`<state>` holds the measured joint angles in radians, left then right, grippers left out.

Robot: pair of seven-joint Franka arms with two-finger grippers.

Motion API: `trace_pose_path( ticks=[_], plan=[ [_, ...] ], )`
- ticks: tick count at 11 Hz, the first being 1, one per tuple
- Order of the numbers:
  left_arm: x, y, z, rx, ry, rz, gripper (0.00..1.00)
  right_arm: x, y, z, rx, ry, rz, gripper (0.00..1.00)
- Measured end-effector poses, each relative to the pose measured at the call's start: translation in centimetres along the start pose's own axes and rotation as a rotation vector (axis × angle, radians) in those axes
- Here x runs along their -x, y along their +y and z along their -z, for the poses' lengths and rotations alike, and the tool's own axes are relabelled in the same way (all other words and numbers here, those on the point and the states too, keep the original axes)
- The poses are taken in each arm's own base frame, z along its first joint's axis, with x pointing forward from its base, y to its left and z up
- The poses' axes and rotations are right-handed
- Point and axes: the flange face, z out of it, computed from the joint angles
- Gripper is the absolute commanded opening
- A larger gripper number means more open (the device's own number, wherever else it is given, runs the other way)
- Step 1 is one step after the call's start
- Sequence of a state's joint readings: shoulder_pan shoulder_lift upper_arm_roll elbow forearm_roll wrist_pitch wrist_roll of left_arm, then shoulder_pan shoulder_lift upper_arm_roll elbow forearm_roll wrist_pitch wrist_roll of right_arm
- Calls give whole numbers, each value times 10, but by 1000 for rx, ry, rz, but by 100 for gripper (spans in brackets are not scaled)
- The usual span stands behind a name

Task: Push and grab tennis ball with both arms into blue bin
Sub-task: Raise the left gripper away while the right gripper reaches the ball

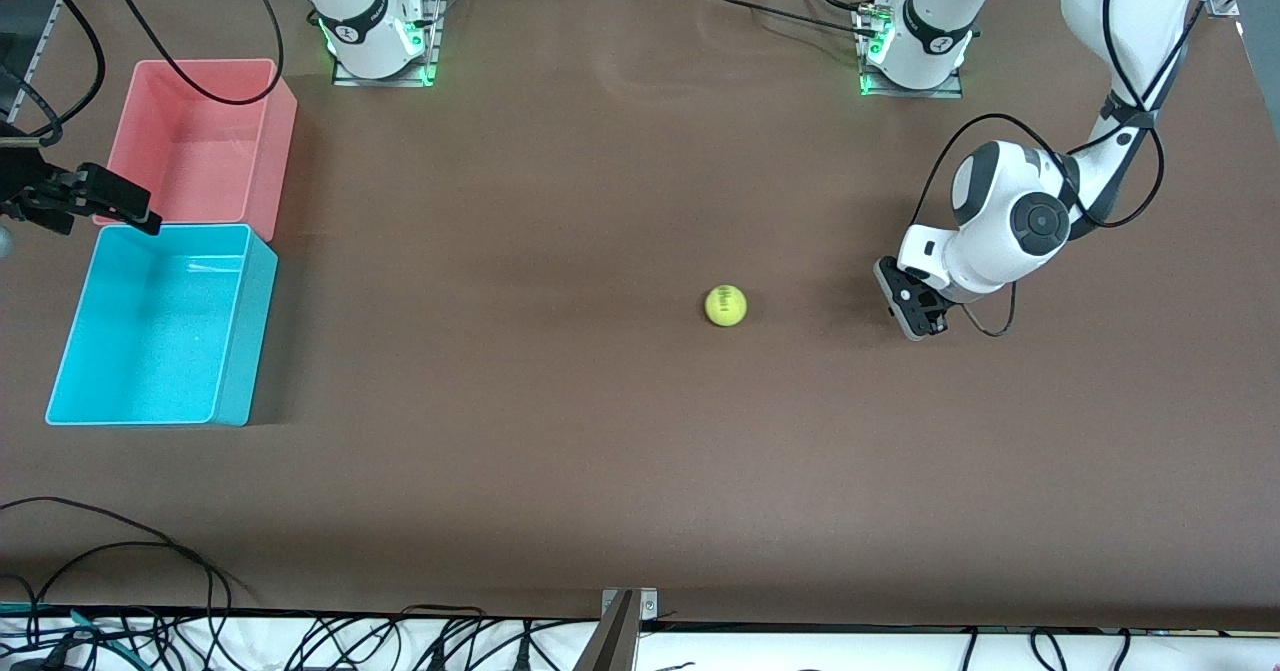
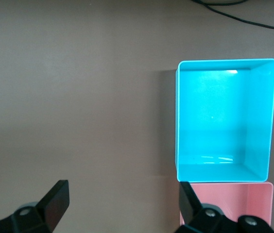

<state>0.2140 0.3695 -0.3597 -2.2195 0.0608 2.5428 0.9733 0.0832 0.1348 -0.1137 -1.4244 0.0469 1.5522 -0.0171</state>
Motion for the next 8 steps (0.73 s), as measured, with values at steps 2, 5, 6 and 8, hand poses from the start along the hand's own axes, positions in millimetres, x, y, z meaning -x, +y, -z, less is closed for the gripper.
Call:
trace_pose_path(
  ticks=[2,5,6,8],
  plan=[
    [6,-8,25,-39,-3,14,49,0,-4,-1,0,-3,6,100],
    [33,-22,85,-108,-33,63,100,-15,-21,-54,-38,-109,24,100],
    [37,-22,100,-123,-39,72,100,-24,-26,-82,-48,-153,26,100],
    [40,-18,119,-147,-39,77,100,-36,-35,-119,-48,-210,35,100]
  ],
)
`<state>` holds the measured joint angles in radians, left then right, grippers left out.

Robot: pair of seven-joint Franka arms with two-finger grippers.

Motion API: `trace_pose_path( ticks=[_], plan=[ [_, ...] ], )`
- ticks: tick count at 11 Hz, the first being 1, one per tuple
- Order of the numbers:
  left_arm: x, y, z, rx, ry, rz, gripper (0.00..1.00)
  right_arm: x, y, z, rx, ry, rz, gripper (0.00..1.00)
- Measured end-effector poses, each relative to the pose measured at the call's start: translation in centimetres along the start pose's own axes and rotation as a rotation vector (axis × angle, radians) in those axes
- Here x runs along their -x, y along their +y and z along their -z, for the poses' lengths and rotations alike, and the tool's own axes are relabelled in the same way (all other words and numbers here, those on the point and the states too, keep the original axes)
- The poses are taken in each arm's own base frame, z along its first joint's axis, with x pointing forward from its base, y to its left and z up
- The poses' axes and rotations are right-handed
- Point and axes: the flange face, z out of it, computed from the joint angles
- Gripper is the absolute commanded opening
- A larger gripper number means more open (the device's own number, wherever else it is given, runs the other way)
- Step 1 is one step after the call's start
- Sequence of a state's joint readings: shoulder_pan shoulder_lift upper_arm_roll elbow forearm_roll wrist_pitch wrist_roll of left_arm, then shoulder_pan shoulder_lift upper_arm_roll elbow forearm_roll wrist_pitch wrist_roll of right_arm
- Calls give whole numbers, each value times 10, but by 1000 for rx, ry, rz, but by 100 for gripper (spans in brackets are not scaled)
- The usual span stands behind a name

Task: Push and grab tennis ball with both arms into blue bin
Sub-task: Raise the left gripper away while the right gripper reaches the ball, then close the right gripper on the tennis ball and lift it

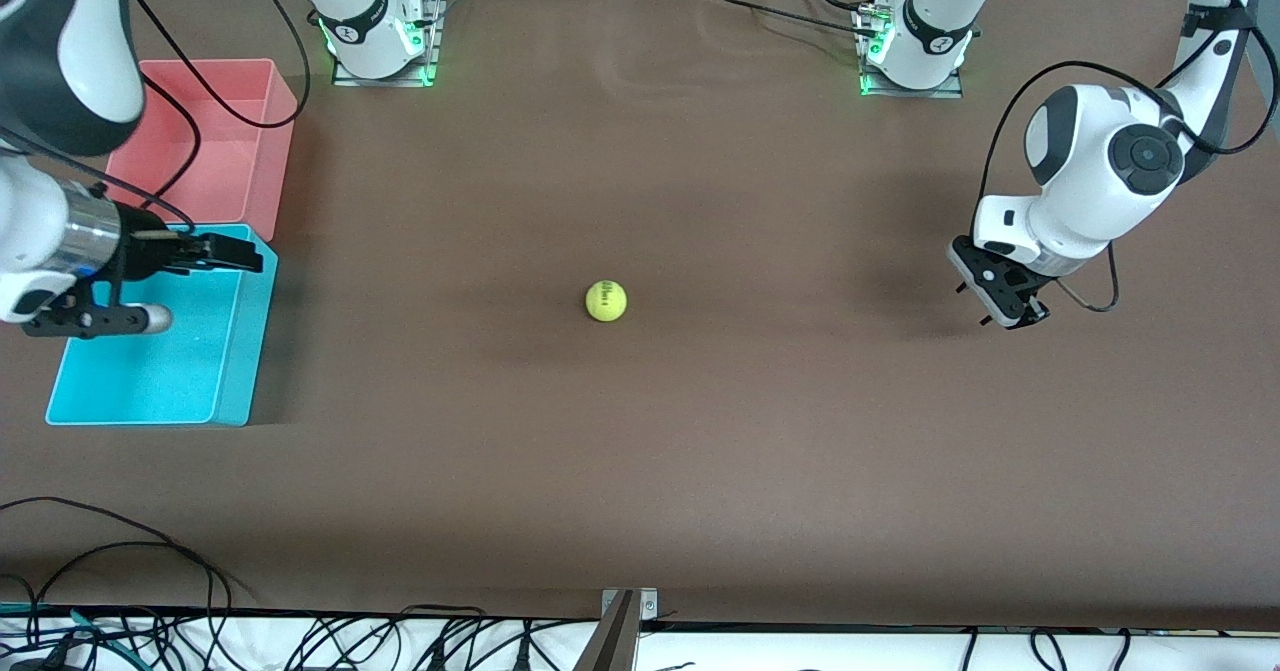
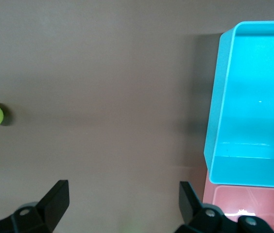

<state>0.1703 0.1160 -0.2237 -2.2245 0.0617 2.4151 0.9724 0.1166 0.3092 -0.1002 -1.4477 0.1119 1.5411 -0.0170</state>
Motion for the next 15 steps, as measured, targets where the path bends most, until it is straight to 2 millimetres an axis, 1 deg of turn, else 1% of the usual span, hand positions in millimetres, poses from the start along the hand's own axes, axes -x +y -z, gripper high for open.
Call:
trace_pose_path(
  ticks=[1,4,5,6,7,8,10,11,13,14,15],
  plan=[
    [2,2,8,-13,1,1,100,-4,-2,-8,2,-12,2,100],
    [3,4,45,-78,22,7,100,-8,-1,-20,3,-35,0,100],
    [6,2,60,-105,32,25,100,-9,-4,-27,2,-46,2,100],
    [13,-1,79,-122,33,51,100,-11,-9,-36,3,-56,-8,100],
    [21,-4,99,-120,25,102,100,-14,-21,-48,4,-59,-7,100],
    [26,-8,121,-110,13,160,100,-16,-43,-64,13,-59,-19,100],
    [30,-13,160,-71,-18,302,100,-19,-98,-100,69,-80,-76,100],
    [30,-13,178,-40,-44,404,100,-20,-118,-119,100,-101,-78,100],
    [23,-8,223,-8,-99,576,100,-27,-144,-158,129,-108,-84,100],
    [20,-4,248,-13,-126,637,100,-33,-161,-178,146,-90,-95,100],
    [20,0,267,-5,-154,690,100,-35,-178,-198,181,-78,-94,100]
  ],
)
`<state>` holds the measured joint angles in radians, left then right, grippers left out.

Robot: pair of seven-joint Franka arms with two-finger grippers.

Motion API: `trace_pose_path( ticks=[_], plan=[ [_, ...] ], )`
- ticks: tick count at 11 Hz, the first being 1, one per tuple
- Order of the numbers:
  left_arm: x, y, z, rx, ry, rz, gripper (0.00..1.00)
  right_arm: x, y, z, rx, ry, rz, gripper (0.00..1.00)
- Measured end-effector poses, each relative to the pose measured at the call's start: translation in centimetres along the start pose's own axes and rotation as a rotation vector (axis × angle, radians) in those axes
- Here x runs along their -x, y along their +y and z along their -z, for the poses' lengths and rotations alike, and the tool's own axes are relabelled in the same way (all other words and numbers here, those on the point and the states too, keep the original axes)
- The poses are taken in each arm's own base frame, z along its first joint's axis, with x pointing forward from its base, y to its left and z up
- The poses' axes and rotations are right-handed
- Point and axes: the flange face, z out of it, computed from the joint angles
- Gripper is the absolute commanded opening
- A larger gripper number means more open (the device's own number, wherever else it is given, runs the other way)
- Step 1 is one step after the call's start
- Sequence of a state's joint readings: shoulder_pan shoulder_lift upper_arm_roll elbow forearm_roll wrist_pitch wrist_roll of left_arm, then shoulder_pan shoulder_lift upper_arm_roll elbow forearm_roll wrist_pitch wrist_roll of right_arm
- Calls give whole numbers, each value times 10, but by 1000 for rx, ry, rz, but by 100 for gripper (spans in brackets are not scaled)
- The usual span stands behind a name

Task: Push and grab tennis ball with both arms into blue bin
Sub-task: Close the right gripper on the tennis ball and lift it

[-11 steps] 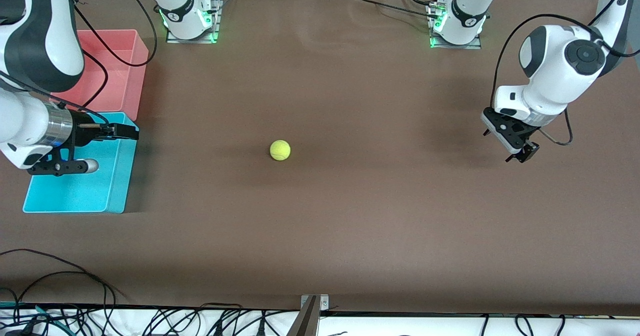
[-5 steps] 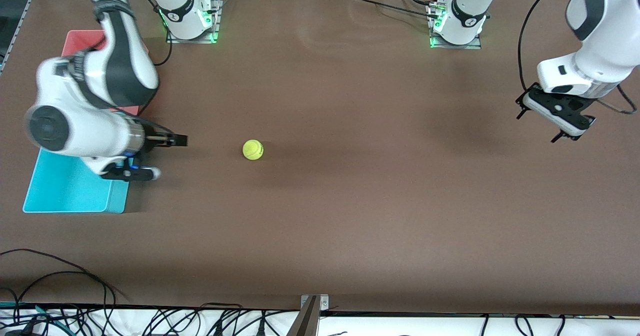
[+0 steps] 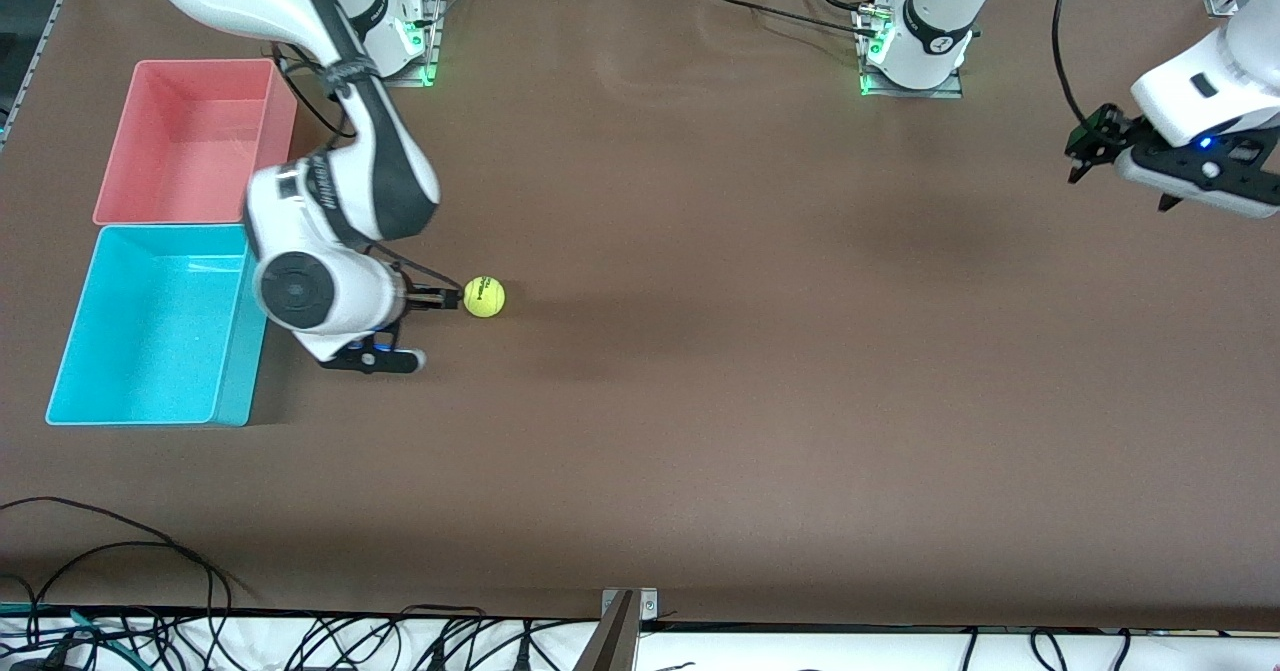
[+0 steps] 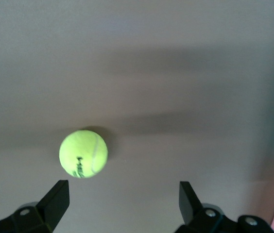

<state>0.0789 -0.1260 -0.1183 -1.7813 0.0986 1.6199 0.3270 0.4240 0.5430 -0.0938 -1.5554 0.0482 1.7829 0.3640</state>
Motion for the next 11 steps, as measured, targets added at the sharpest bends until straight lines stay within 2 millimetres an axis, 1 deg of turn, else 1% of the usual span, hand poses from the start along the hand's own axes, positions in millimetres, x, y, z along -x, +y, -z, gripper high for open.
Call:
trace_pose_path(
  ticks=[1,2,3,5,7,9,11],
  plan=[
    [7,0,17,7,-29,48,100,1,-17,-15,32,3,8,100],
    [12,0,32,9,-39,99,100,3,-30,-26,52,-1,19,100],
    [14,2,42,5,-30,167,100,4,-36,-33,63,-9,28,100],
    [8,9,56,51,7,304,100,7,-39,-46,104,-42,41,100],
    [2,7,56,74,10,347,100,9,-42,-55,131,-64,50,100],
    [-4,8,51,78,-2,349,100,11,-59,-67,135,-47,62,100],
    [-11,10,43,82,-18,343,100,10,-73,-69,109,-5,46,100]
  ],
)
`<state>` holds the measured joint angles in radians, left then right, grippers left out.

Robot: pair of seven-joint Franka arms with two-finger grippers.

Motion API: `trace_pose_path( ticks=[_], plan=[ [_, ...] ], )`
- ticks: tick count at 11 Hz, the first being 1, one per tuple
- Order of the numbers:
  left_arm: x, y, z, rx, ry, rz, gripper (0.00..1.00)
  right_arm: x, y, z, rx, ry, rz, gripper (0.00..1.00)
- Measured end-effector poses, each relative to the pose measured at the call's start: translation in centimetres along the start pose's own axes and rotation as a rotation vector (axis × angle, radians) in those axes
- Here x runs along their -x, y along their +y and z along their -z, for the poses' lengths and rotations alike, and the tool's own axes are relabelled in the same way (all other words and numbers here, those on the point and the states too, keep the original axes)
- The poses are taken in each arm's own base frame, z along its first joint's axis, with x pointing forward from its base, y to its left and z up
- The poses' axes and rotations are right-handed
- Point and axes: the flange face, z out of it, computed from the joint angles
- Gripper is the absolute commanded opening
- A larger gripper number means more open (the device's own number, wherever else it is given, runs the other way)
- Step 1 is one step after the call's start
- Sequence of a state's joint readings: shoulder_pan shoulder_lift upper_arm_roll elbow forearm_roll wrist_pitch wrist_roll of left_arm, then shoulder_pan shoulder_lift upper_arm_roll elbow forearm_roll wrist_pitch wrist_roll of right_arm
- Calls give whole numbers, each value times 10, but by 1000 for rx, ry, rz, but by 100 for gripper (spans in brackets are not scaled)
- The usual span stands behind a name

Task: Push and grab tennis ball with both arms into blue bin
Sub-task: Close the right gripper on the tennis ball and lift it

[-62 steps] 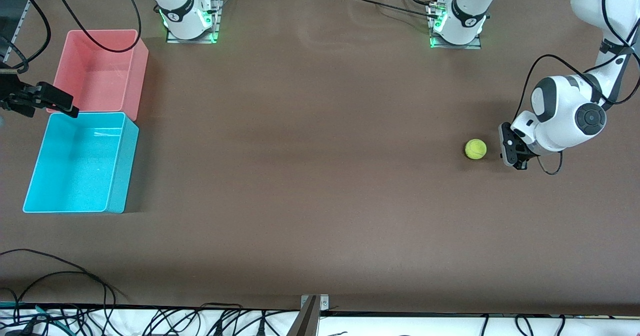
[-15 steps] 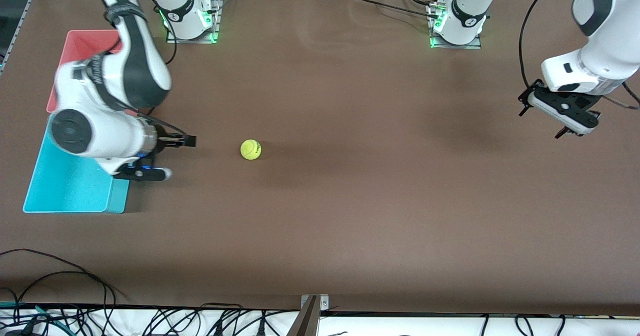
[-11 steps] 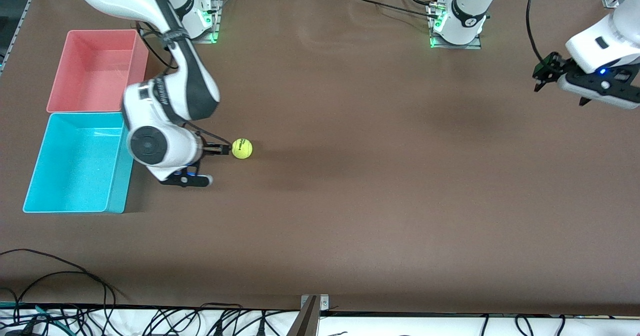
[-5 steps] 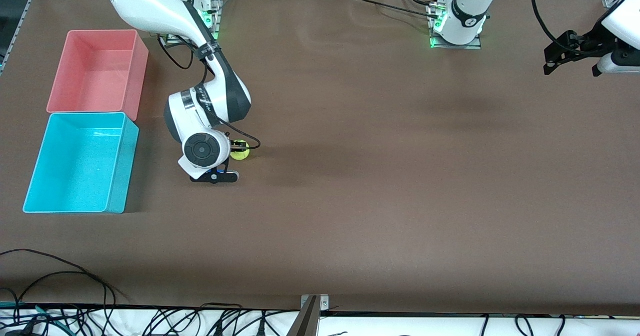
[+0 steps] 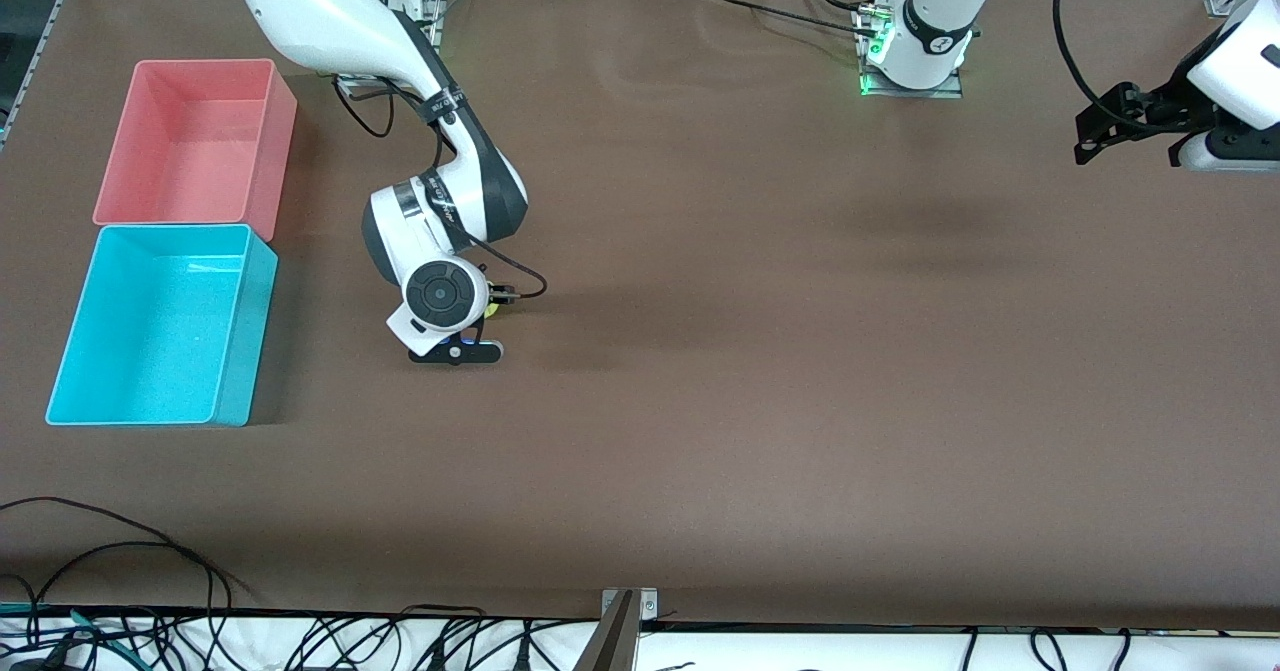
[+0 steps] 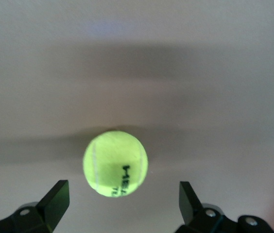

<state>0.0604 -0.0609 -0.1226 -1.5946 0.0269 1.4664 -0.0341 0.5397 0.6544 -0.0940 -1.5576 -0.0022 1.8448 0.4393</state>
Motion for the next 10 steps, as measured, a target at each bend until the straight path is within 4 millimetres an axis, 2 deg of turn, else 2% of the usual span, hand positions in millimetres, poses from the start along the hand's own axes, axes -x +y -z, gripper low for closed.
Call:
trace_pose_path(
  ticks=[2,5,9,10],
  plan=[
    [-2,7,-2,1,-4,-12,100,-3,-11,-11,-2,19,11,100],
    [-2,4,-1,2,-2,-5,100,-2,-26,-32,31,13,38,100],
    [-2,4,4,3,9,-6,100,2,-27,-46,83,-6,57,100],
    [-2,5,4,3,9,-7,100,3,-27,-53,109,-8,67,91]
  ],
)
